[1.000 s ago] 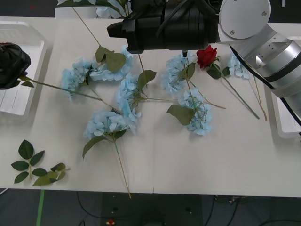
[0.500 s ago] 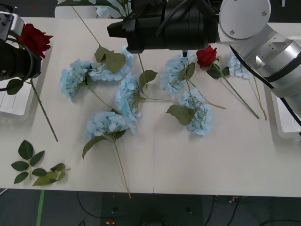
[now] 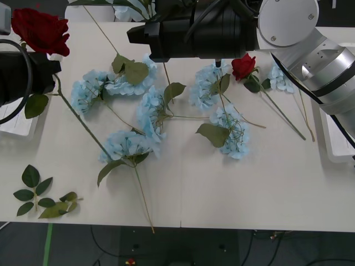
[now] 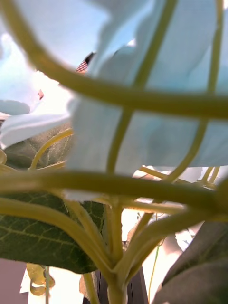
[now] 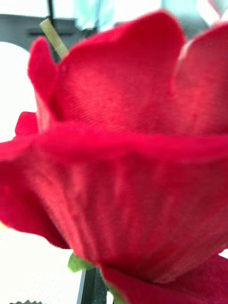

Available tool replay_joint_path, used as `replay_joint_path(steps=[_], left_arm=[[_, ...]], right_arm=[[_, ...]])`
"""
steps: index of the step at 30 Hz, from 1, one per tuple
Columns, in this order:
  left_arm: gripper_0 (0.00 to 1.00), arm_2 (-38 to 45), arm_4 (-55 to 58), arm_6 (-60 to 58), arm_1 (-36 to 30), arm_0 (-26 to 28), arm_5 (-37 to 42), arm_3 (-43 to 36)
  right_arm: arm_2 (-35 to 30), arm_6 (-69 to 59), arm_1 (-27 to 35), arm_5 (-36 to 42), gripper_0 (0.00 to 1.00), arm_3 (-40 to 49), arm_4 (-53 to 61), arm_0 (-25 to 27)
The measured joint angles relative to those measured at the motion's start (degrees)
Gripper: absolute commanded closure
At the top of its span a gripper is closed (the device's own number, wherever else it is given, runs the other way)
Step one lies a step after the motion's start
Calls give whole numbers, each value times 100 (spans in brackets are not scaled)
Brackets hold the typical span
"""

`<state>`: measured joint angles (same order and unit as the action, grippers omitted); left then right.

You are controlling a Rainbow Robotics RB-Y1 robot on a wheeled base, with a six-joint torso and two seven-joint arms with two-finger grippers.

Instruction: Place the red flowers into the right box and the blue flowers into the left box. If a person shows an open palm, hand one flower to the person first, then continue sorting.

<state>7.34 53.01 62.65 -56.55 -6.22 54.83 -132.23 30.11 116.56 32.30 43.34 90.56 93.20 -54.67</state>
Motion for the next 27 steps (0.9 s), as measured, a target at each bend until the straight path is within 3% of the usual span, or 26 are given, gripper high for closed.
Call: replay_joint_path(steps=[5,11,18,24,27], left_arm=[[100,181,137,623,657,-63,-84,-55],[100,146,212,682,1014,-579,-84,0],[100,-84,283,682,1638,-1296,-382,494],[100,-403,368,681,1917,-1460,-1007,762],[100,-528,366,681,2041,-1538,-1042,804]], right_arm=[[0,-30,0,38,100,-84,0,0],[0,-196,11,572,100,-415,19,-1],[0,-1319,407,2123,100,-916,164,-30],[0,-1955,1007,3702,100,-1395,161,-150],[0,-2224,1211,4066,100,-1695,75,-182]])
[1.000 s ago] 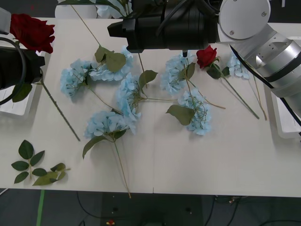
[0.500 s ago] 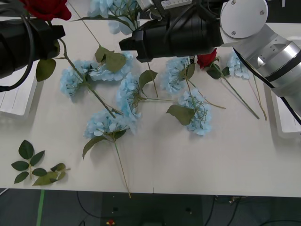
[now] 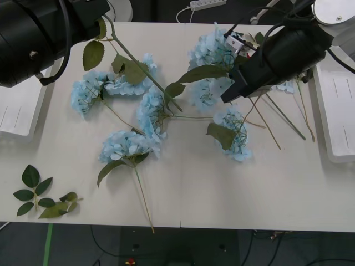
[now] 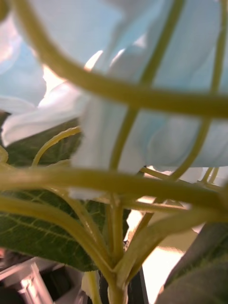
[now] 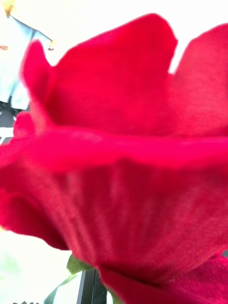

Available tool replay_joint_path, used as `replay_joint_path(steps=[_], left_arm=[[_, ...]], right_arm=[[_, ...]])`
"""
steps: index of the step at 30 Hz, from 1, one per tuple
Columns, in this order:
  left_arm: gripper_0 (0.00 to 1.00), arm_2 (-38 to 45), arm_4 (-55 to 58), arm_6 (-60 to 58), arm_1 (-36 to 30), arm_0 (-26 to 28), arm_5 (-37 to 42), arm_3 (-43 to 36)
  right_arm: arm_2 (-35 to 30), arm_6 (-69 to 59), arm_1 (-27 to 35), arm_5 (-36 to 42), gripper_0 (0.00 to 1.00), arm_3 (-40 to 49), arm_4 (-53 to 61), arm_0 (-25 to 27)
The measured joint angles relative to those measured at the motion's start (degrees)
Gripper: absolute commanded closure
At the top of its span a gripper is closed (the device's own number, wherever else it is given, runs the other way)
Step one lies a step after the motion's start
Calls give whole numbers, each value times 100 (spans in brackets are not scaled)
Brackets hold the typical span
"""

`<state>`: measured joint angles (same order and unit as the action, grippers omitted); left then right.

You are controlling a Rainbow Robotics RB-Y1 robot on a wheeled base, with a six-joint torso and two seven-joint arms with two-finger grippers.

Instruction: Place the red flowers into the right box and the blue flowers into the left box. If a person shows an open palm, hand one flower to the person first, then continue sorting.

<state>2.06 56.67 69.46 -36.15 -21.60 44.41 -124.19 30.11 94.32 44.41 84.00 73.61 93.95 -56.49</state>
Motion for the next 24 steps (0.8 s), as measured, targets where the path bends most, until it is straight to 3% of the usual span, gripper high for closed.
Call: replay_joint_path(steps=[5,8,10,24], left_arm=[[100,-225,-56,0,163,-216,-4,108],[100,-370,-130,0,257,-345,-9,146],[100,-435,-171,0,356,-415,-12,179],[100,-858,-334,0,758,-637,-449,706]], right_arm=[[0,0,77,100,100,-452,-528,-3],[0,0,75,88,34,-636,-906,-3],[0,0,69,71,19,-698,-1103,-3],[0,1,68,-38,0,-727,-1710,-20]])
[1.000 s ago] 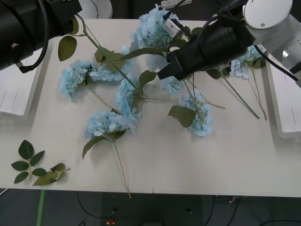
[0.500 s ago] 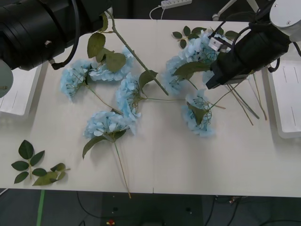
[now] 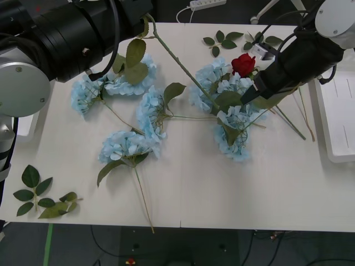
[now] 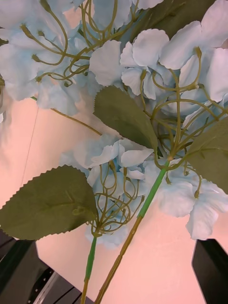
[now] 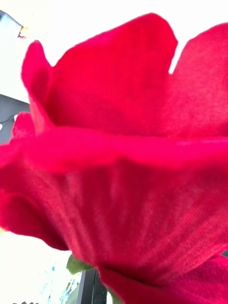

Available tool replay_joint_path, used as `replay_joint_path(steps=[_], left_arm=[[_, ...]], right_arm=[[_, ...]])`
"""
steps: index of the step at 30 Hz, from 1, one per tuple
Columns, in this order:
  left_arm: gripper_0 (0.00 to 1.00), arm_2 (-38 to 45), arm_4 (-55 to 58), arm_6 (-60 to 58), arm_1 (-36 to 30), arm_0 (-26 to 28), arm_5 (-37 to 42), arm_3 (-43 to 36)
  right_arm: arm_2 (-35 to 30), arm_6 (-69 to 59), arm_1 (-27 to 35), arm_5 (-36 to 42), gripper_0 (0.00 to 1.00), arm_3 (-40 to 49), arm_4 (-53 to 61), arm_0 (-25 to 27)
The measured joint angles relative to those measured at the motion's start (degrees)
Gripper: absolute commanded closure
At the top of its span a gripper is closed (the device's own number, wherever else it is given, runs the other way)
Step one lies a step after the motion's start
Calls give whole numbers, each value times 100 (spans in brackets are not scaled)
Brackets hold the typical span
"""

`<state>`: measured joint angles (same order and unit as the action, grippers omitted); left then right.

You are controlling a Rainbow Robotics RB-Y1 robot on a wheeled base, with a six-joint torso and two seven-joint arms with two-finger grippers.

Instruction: Place the red flowers into the right box and the blue flowers into the left box. If a person shows an open palm, hand one flower to the person first, then continue sorting.

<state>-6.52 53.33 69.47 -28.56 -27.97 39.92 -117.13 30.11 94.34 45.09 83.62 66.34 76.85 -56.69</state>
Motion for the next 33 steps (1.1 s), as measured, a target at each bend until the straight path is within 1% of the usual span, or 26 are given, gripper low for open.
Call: replay_joint_path(steps=[2,6,10,15,18,23,27,33], left_arm=[[100,-3,-2,0,0,0,-4,4],[100,-3,-2,0,0,-1,-62,9],[100,-3,-3,0,0,-1,-68,12],[100,-3,-4,0,0,-2,-71,17],[100,-4,-4,0,0,-2,-72,19],[100,-4,-4,0,0,-2,-72,22],[100,-4,-4,0,0,-2,-72,24],[100,-4,-5,0,0,-3,-74,32]], right_arm=[[0,0,1,89,0,-5,198,-48],[0,3,39,191,0,-28,944,-259],[-2,78,248,192,0,-31,1808,-459],[-4,1138,607,192,0,-31,2939,-495],[-6,1823,746,193,0,-28,3181,-495],[-6,2138,887,190,0,205,3668,-487],[-6,2441,1004,-91,0,865,3876,-323],[-8,2758,1037,-1058,0,1925,3907,451]])
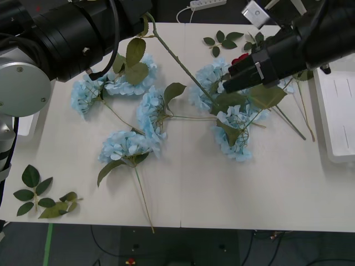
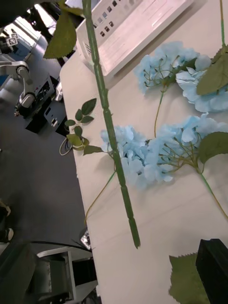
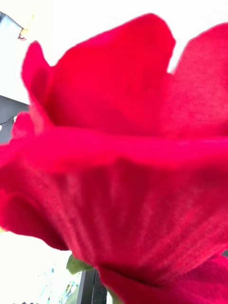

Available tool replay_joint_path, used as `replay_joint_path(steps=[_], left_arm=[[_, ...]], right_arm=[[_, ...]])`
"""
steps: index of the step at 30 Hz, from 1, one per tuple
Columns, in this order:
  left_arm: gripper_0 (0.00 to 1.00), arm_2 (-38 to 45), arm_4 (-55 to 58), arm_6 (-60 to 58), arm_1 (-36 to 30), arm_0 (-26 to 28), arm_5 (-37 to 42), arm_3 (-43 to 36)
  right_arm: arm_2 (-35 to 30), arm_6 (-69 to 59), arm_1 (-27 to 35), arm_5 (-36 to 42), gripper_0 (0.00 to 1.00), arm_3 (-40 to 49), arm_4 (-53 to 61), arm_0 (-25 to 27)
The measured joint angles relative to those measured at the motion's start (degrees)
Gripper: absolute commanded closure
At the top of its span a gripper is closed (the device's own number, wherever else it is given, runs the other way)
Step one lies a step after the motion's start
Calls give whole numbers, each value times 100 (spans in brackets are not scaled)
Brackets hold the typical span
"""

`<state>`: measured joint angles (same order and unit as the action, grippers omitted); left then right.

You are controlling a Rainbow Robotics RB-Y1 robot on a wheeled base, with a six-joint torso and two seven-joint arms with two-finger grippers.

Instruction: Place the red flowers into the right box and the blue flowers into the left box. If a person shows an open palm, hand one flower to the person first, then continue sorting.

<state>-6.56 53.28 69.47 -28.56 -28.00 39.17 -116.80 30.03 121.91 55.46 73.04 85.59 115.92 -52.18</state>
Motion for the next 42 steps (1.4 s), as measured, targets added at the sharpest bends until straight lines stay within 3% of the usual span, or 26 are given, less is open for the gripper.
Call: replay_joint_path(steps=[5,20,23,25,26,27,31,41,42], left_arm=[[100,0,0,0,0,0,-1,2],[100,0,0,0,0,-1,-1,3],[100,0,0,0,0,-1,-2,3],[100,0,0,0,0,-1,-2,3],[100,0,0,0,0,-1,-2,3],[100,0,0,0,0,-1,-2,3],[100,-1,0,0,0,-1,-2,3],[100,-1,0,0,0,-1,-2,4],[81,-1,0,0,0,-1,-2,4]], right_arm=[[0,0,-77,-179,0,197,-317,286],[0,0,-1099,-713,1,195,-1269,294],[11,-1,-1147,-751,25,195,-1289,295],[32,-1,-1160,-828,59,195,-1289,295],[50,-1,-1161,-856,65,195,-1289,295],[68,-2,-1161,-871,78,195,-1291,295],[94,-9,-1165,-890,100,195,-1305,295],[107,-43,-1168,-892,100,195,-1330,295],[110,-53,-1168,-892,100,195,-1332,295]])
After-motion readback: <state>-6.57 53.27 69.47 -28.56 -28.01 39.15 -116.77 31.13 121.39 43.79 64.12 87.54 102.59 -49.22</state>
